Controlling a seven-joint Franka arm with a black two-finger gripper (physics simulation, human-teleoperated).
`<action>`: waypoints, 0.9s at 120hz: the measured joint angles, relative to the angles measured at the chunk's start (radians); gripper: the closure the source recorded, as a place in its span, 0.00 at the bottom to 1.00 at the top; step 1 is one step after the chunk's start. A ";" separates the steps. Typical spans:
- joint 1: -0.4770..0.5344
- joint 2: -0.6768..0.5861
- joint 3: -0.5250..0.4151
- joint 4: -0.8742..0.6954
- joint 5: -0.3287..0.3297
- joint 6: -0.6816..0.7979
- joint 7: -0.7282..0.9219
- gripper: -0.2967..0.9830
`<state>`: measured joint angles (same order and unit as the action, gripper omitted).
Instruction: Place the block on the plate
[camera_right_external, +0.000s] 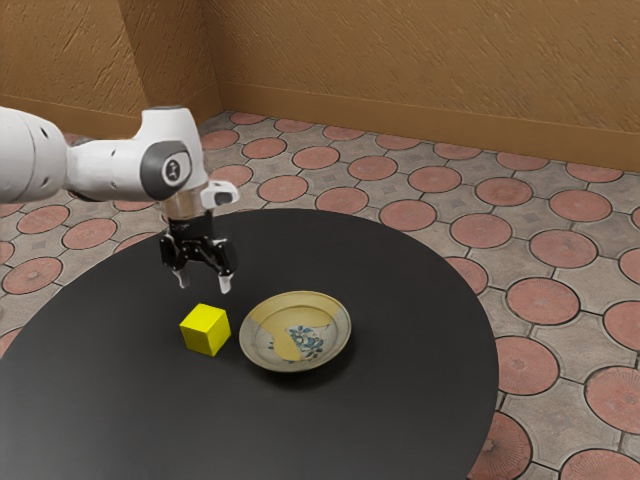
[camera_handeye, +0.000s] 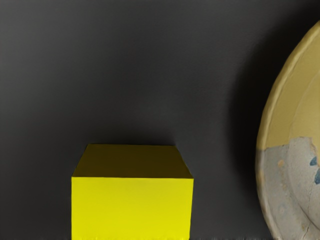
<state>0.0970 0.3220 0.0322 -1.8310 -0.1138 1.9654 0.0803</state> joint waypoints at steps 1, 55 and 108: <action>0.000 -0.002 0.000 -0.005 0.000 0.003 0.001 0.23; 0.000 -0.010 -0.002 -0.131 -0.024 0.142 0.043 0.23; 0.001 0.063 0.000 -0.142 -0.043 0.226 0.086 0.23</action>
<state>0.0977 0.3849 0.0321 -1.9729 -0.1565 2.1912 0.1659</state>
